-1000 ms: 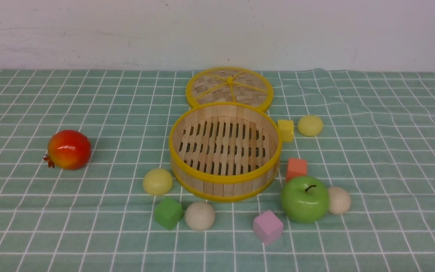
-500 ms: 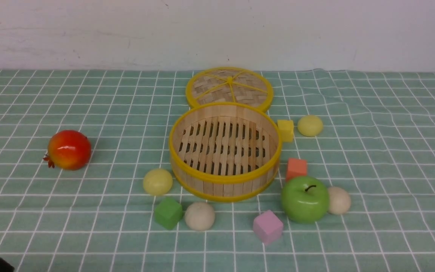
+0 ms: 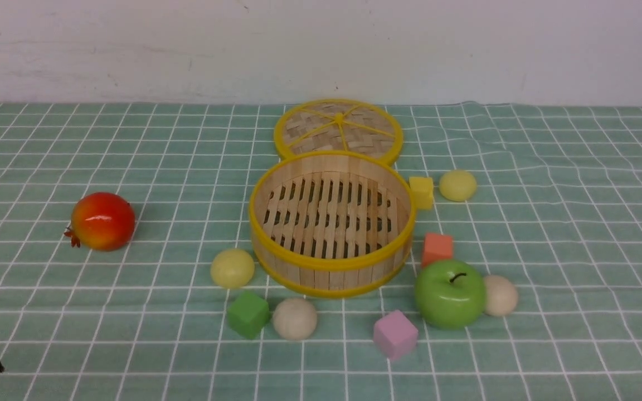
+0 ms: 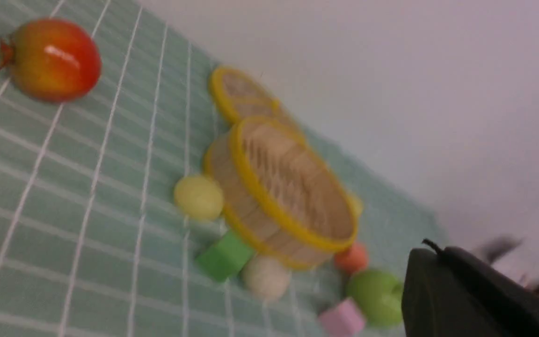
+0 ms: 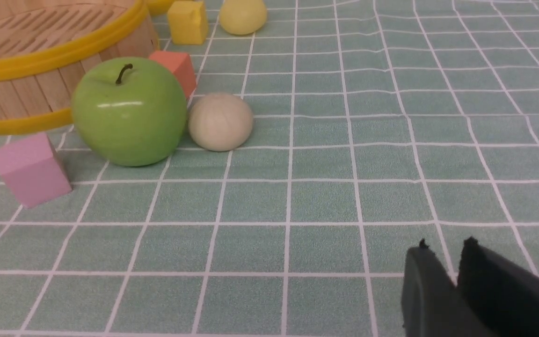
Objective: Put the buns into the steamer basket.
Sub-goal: Use the left arm to grab a steamed stuffed bun
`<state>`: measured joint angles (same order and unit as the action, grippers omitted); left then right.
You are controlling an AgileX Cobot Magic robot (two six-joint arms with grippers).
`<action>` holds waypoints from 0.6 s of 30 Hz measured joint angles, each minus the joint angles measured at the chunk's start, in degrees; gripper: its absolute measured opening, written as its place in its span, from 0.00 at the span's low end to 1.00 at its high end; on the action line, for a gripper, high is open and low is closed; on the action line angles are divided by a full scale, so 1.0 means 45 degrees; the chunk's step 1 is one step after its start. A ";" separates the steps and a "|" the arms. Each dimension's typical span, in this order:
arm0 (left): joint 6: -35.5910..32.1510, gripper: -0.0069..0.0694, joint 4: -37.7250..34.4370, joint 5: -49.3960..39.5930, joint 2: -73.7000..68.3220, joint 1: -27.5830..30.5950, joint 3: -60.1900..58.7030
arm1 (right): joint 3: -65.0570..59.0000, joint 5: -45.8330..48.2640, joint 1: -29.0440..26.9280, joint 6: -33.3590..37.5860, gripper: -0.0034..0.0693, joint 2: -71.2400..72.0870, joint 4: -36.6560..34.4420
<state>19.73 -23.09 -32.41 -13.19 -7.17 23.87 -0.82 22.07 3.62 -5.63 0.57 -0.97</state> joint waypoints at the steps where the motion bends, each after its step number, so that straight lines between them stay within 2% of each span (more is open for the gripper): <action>1: -0.0262 0.07 0.0156 -0.0978 -0.0740 0.0000 0.0581 | 0.0000 0.0000 0.0000 0.0000 0.20 0.0000 0.0000; 3: -0.1068 0.07 0.0479 -0.3243 -0.2712 0.0000 0.1902 | 0.0000 0.0000 0.0000 0.0000 0.20 0.0000 0.0000; 4: -0.1163 0.07 0.0509 -0.3438 -0.2913 0.0000 0.2020 | 0.0000 0.0000 0.0000 0.0000 0.20 0.0000 0.0000; 5: -0.2100 0.07 0.0735 -0.4792 -0.4698 0.0000 0.2965 | 0.0000 0.0000 0.0000 0.0000 0.20 0.0000 0.0000; 6: -0.2548 0.07 0.0800 -0.5220 -0.5657 0.0000 0.3312 | 0.0000 0.0000 0.0000 0.0000 0.20 0.0000 0.0000; 7: -0.2780 0.07 0.0828 -0.5278 -0.5848 0.0000 0.3471 | 0.0000 0.0000 0.0000 0.0000 0.20 0.0000 0.0000; 9: -0.4119 0.07 0.0902 -0.5370 -0.8196 0.0000 0.4354 | 0.0000 0.0000 0.0000 0.0000 0.20 0.0000 0.0000; 14: -0.4742 0.07 0.0980 -0.4637 -1.1718 -0.0120 0.5746 | 0.0000 0.0000 0.0000 0.0000 0.20 0.0000 0.0000; 18: -0.4742 0.07 0.1600 -0.4396 -1.3849 -0.1728 0.7040 | 0.0000 0.0000 0.0000 0.0000 0.20 0.0000 0.0000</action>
<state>-1.61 -15.89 -52.20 -75.51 -14.95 55.55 -0.82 22.07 3.62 -5.63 0.57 -0.97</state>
